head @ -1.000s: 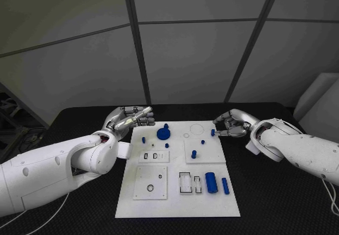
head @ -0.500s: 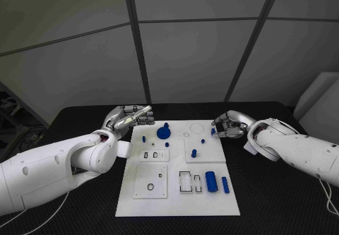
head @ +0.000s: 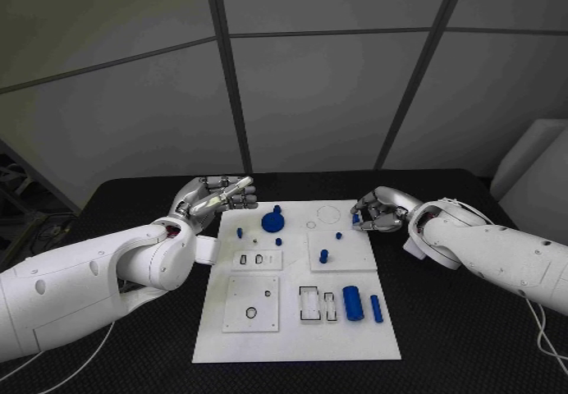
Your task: Assemble the parts on the task board
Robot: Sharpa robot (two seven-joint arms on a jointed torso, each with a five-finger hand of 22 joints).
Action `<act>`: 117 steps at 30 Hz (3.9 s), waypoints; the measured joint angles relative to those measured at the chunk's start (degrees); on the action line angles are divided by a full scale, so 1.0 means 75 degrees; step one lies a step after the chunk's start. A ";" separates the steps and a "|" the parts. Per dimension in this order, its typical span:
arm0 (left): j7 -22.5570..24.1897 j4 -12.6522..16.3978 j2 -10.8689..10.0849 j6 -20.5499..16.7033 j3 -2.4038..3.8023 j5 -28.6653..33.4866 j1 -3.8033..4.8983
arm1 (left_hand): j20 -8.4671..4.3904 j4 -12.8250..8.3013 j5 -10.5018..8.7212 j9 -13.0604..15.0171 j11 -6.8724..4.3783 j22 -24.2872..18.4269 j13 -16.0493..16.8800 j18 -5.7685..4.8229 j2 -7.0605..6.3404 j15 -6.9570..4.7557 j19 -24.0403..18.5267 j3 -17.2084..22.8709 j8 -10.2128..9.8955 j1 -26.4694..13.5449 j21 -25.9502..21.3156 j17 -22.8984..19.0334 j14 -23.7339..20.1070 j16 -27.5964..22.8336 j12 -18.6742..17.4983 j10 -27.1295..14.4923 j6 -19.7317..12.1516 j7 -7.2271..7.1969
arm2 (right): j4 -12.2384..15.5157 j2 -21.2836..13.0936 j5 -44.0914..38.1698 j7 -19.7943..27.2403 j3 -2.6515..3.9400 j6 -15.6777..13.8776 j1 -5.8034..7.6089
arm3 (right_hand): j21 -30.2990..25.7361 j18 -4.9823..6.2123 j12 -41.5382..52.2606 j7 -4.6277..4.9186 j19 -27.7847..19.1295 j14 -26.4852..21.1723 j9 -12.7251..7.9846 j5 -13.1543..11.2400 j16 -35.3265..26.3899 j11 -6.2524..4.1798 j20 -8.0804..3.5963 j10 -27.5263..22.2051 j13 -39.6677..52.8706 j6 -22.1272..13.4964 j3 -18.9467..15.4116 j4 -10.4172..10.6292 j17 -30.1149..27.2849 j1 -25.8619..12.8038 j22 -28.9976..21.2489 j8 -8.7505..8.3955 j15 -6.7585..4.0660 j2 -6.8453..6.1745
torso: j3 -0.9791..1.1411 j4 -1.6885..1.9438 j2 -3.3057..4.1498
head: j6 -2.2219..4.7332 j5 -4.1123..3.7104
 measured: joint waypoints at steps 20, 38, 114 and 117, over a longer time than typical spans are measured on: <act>0.0000 -0.0011 -0.0006 0.0008 0.0000 -0.0001 -0.0001 | 0.0000 -0.0053 0.0000 0.0000 0.0000 -0.0008 0.0000 0.0000 0.0040 0.0000 0.0000 0.0009 0.0000 0.0040 0.0000 0.0009 0.0000 -0.0028 0.0000 0.0000 0.0000 0.0000 | -0.0094 0.0073 -0.0134 -0.0165 0.0002 0.0017 -0.0009 | 0.0036 0.0000 0.0028 -0.0003 0.0026 0.0000 0.0005 0.0000 0.0000 -0.0027 -0.0027 0.0026 0.0024 0.0053 0.0001 0.0000 -0.0001 0.0030 0.0015 0.0038 0.0000 0.0029 | 0.0013 0.0000 0.0001 | -0.0031 0.0035; -0.0001 -0.0019 -0.0012 0.0011 0.0000 -0.0002 -0.0002 | 0.0000 -0.0052 0.0000 0.0000 0.0000 -0.0007 0.0000 0.0000 0.0040 0.0000 0.0000 0.0009 0.0000 0.0040 0.0000 0.0015 0.0000 -0.0028 0.0000 0.0000 0.0000 0.0000 | -0.0160 0.0125 -0.0173 -0.0251 0.0002 0.0011 -0.0011 | 0.0036 0.0000 0.0108 -0.0089 0.0054 0.0000 0.0078 0.0000 -0.0001 -0.0108 -0.0055 0.0108 0.0113 0.0445 0.0001 0.0000 -0.0003 0.0013 0.0066 0.0230 0.0000 0.0212 | 0.0018 -0.0004 0.0001 | -0.0054 0.0030; -0.0017 -0.0112 -0.0001 0.0035 0.0002 -0.0004 0.0007 | 0.0000 -0.0072 0.0000 0.0000 0.0000 -0.0017 0.0000 0.0000 0.0040 0.0000 0.0000 0.0030 0.0000 0.0040 0.0000 0.0018 0.0000 -0.0028 0.0000 0.0000 0.0000 0.0000 | 0.1830 0.1982 -0.1921 -0.1834 -0.0337 -0.0482 -0.0222 | 0.0141 0.0000 0.0191 -0.0343 0.0244 -0.0028 0.0209 -0.0112 0.0037 -0.0340 -0.0246 0.0338 0.0238 0.0902 0.0413 -0.0179 -0.0005 0.0150 0.0243 0.0628 -0.0248 0.0526 | 0.0009 -0.0020 -0.0022 | -0.0178 0.0263; -0.0017 -0.0118 0.0002 0.0035 0.0002 -0.0004 0.0007 | 0.0000 -0.0072 0.0000 0.0000 0.0000 -0.0017 0.0000 0.0000 0.0040 0.0000 0.0000 0.0030 0.0000 0.0040 0.0000 0.0018 0.0000 -0.0028 0.0000 0.0000 0.0000 0.0000 | 0.1806 0.2018 -0.1992 -0.1886 -0.0339 -0.0472 -0.0246 | 0.0141 0.0000 0.0191 -0.0340 0.0215 -0.0028 0.0240 -0.0112 0.0037 -0.0340 -0.0275 0.0338 0.0238 0.0883 0.0413 -0.0179 -0.0004 0.0150 0.0243 0.0627 -0.0248 0.0526 | 0.0009 -0.0020 -0.0026 | -0.0185 0.0262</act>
